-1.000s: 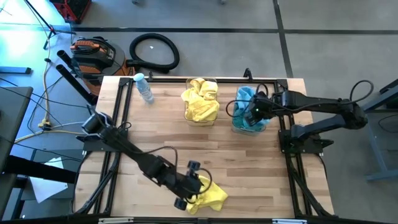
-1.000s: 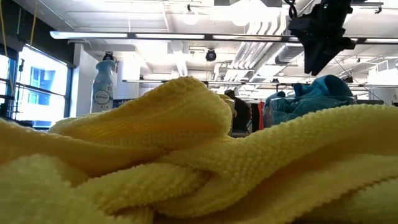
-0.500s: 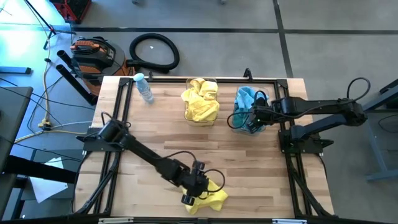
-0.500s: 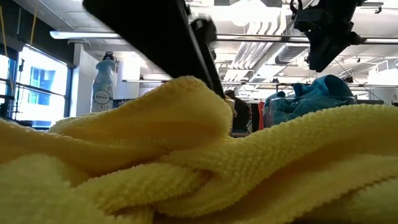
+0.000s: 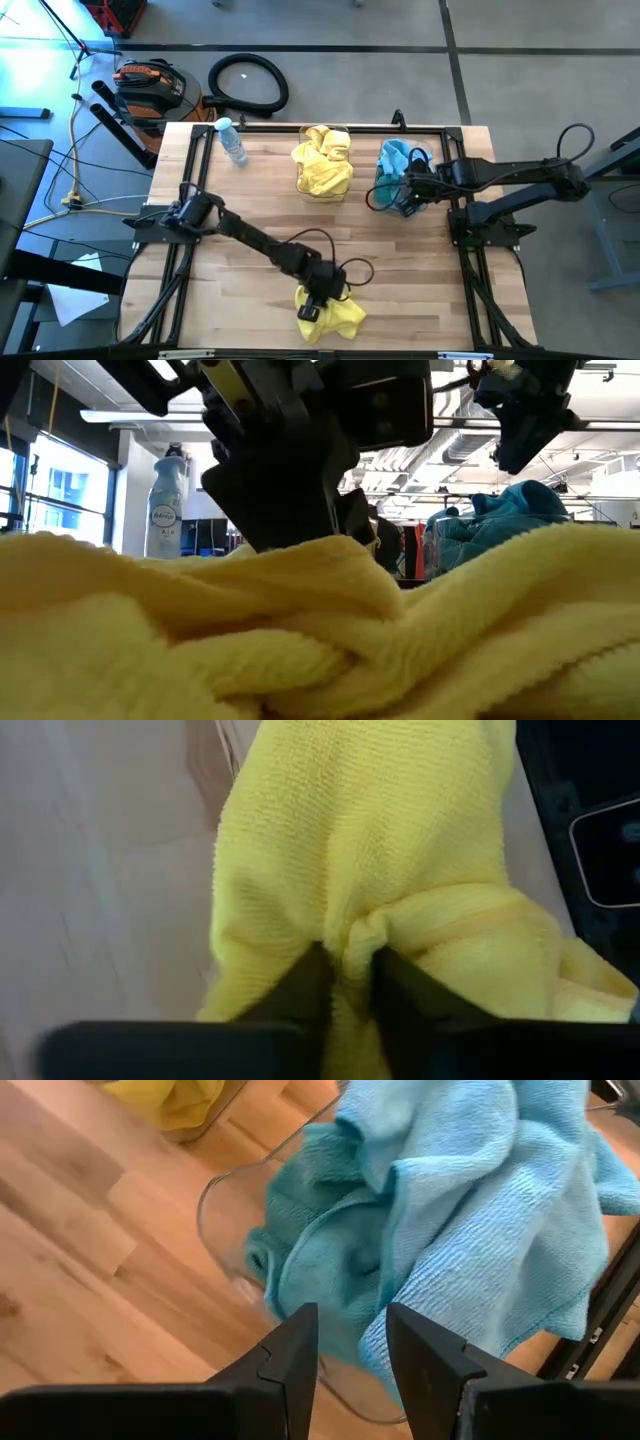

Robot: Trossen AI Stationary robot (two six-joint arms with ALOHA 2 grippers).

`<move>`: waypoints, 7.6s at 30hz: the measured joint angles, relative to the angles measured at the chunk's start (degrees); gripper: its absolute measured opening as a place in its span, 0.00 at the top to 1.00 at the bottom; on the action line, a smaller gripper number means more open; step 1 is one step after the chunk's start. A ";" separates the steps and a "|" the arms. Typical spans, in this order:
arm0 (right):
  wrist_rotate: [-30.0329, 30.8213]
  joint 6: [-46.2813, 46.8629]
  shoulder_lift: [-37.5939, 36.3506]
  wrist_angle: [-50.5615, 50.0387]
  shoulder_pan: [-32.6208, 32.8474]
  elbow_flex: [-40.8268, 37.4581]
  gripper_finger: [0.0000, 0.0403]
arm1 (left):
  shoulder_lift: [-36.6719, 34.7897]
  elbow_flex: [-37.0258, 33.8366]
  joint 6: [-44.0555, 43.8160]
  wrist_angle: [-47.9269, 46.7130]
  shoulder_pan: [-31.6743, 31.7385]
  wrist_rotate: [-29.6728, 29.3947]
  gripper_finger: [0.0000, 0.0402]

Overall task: Sort microfiber towel by color & place in baskets
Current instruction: Put the yellow towel into the left transparent bin, then return to Home Position

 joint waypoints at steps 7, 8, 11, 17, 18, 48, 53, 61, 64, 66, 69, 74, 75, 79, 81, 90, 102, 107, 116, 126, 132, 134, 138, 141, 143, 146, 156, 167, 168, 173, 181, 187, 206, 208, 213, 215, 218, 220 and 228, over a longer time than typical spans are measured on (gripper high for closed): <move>0.02 0.31 -0.54 0.03 5.25 0.00 0.71 | -3.77 -0.15 3.01 -6.32 1.86 -4.19 0.99; 0.01 0.49 -0.85 0.05 6.21 0.00 0.71 | -5.07 -0.15 3.51 -7.95 2.19 -5.75 0.99; -0.04 2.14 -2.38 0.54 9.27 0.00 0.71 | -9.76 -0.15 4.64 -12.28 3.35 -10.80 0.99; 1.81 3.61 -7.95 2.79 16.48 0.00 0.71 | -21.23 -0.15 7.91 -16.64 7.19 -15.20 1.00; 2.51 4.59 -8.78 2.81 17.65 0.00 0.71 | -23.21 -0.15 8.44 -17.52 8.07 -16.60 1.00; 19.13 27.73 -7.78 30.81 37.48 -26.88 0.71 | -23.23 13.21 -11.19 -32.75 41.48 -29.85 1.00; 19.35 27.33 -7.78 32.75 37.58 -26.88 0.71 | -15.32 21.07 -13.67 -34.70 42.15 -29.72 1.00; 19.44 25.64 -7.78 32.66 38.90 -26.88 0.71 | -7.20 24.52 -23.07 -34.88 42.56 -28.49 1.00; 19.44 24.65 -7.78 32.64 38.90 -26.88 0.71 | -4.50 24.52 -23.45 -35.21 42.46 -28.04 1.00; 19.47 23.87 -7.78 32.65 38.90 -26.88 0.71 | -2.56 24.55 -23.35 -34.80 42.33 -28.06 1.00; 19.38 23.83 -7.78 32.66 38.90 -26.88 0.71 | 0.37 24.55 -20.62 -33.21 42.06 -27.47 1.00; 19.20 23.68 -7.78 32.60 38.90 -26.88 0.71 | 4.11 24.61 -19.68 -31.05 41.65 -27.57 0.96; 19.20 23.64 -7.78 32.57 38.90 -26.88 0.71 | 4.54 24.63 -19.29 -30.69 41.65 -27.63 0.95; 19.18 23.64 -7.78 32.55 38.90 -26.86 0.71 | 4.69 24.65 -18.32 -30.65 41.70 -27.60 0.90; 19.15 23.64 -7.78 32.53 38.90 -26.86 0.71 | 4.61 24.63 -17.10 -30.70 41.70 -27.52 0.86; 18.96 23.83 -7.74 31.65 38.90 -27.71 0.71 | 4.04 24.54 -11.38 -31.13 41.26 -26.84 0.73; 19.13 23.62 -7.74 31.77 38.90 -28.04 0.71 | -7.48 24.48 -8.00 -31.52 40.41 -28.44 0.73; 19.24 22.82 -7.76 31.77 38.90 -28.06 0.71 | -9.98 24.50 -7.86 -31.18 37.55 -37.41 0.73; 19.40 23.55 -7.57 31.78 38.90 -28.09 0.71 | -11.42 24.42 -4.94 -35.91 31.77 -36.74 0.74; 21.86 22.35 -2.64 31.94 38.77 -28.15 0.71 | -22.01 16.99 0.45 -35.29 16.99 -45.80 0.97; 21.93 22.08 -2.60 34.85 38.79 -28.15 0.71 | -36.37 -5.73 -1.65 -22.98 13.33 -46.66 0.99; 22.02 20.78 -2.60 36.06 38.79 -28.15 0.71 | -42.30 -15.20 -1.95 -15.47 12.41 -45.81 1.00; 22.51 19.81 -2.60 36.98 38.79 -28.15 0.71 | -54.78 -33.09 -0.14 1.06 12.01 -40.15 1.00; 23.35 19.81 -2.60 37.03 38.79 -28.15 0.71 | -63.65 -45.13 4.02 13.14 12.42 -35.71 1.00; 23.92 19.80 -2.60 37.01 38.79 -28.15 0.71 | -69.30 -52.12 8.01 20.19 13.09 -31.86 1.00; 25.16 19.79 -2.60 37.04 38.77 -28.15 0.71 | -76.43 -61.42 12.47 29.63 15.18 -24.20 1.00; 27.96 19.94 -2.60 37.17 38.73 -28.15 0.71 | -94.00 -79.15 12.28 38.68 23.69 -14.33 1.00; 27.87 19.99 -2.60 37.35 38.73 -28.15 0.71 | -107.16 -85.15 9.66 35.72 23.73 -13.74 1.00; 27.87 19.99 -2.60 37.40 38.73 -28.15 0.71 | -107.92 -85.15 10.17 35.58 23.54 -13.79 1.00; 27.86 19.99 -2.60 37.43 38.73 -28.15 0.71 | -111.54 -85.13 11.28 34.37 23.27 -13.74 1.00; 26.96 20.53 -2.60 37.39 38.73 -28.15 0.71 | -117.76 -85.13 11.13 30.88 23.42 -14.30 1.00; 25.17 21.34 -2.60 37.25 38.73 -28.15 0.71 | -122.17 -85.11 10.43 26.54 23.42 -15.26 1.00; 24.86 14.67 -2.60 36.33 38.73 -28.13 0.71 | -124.33 -85.07 10.49 22.22 23.42 -16.59 1.00; 25.02 14.85 -2.60 35.79 38.73 -28.13 0.71 | -124.33 -85.07 10.52 22.24 23.42 -16.59 1.00; 25.04 14.77 -2.64 34.60 38.73 -29.15 0.75 | -124.32 -85.07 10.58 22.24 23.42 -16.59 1.00; 24.88 14.83 -2.64 34.79 38.73 -30.42 0.81 | -124.31 -85.07 10.58 22.24 23.42 -16.59 1.00; 23.88 14.72 -2.64 36.30 38.73 -32.42 0.94 | -124.31 -85.07 10.58 22.24 23.42 -16.59 1.00; 23.34 12.34 -2.64 39.53 38.72 -33.76 0.98 | -124.31 -85.07 10.58 22.24 23.42 -16.59 1.00; 14.89 -4.72 -3.45 60.48 32.77 -39.98 0.99 | -124.31 -85.07 10.60 22.24 23.42 -16.56 1.00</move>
